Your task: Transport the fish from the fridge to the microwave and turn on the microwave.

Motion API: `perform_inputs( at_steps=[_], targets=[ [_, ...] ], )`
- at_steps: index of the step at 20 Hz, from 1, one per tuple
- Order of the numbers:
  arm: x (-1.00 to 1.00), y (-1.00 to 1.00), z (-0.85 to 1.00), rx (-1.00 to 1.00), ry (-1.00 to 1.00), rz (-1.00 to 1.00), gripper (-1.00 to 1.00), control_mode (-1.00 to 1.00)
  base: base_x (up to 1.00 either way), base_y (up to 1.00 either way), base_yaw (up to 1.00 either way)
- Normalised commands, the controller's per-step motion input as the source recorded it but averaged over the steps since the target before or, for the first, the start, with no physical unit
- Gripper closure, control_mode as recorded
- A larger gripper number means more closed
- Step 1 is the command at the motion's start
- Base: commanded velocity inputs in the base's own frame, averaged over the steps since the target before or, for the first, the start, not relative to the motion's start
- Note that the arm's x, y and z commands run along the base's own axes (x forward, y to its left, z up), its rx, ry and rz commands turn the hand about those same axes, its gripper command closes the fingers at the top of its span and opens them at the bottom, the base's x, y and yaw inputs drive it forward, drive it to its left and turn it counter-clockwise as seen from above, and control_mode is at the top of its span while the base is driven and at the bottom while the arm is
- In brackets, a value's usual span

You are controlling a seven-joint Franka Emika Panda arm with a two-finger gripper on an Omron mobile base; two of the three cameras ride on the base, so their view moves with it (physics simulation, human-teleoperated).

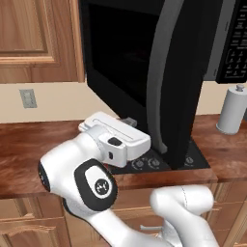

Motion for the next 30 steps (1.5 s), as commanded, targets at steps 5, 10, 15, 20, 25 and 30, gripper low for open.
perform_inputs(
  at_steps=[5, 10, 15, 20, 25, 30],
  targets=[
    [-0.01, -0.44, 0.0, 0.01, 0.0, 0.0, 1.0, -1.0, 0.0, 0.0, 0.0],
    [0.0, -0.33, 0.01, 0.02, 0.0, 0.02, 1.0, -1.0, 0.0, 0.0, 0.0],
    [0.0, -0.38, 0.1, 0.0, -0.06, 0.03, 1.0, -1.0, 0.0, 0.0, 0.0],
    [0.0, -0.46, 0.18, 0.0, -0.13, 0.06, 1.0, -1.0, 0.0, 0.0, 0.0],
    [0.13, -0.44, 0.2, 0.0, -0.1, 0.1, 1.0, -1.0, 0.0, 0.0, 0.0],
    [0.31, -0.34, 0.23, 0.01, -0.03, 0.12, 1.0, -1.0, 0.0, 0.0, 0.0]
  ],
)
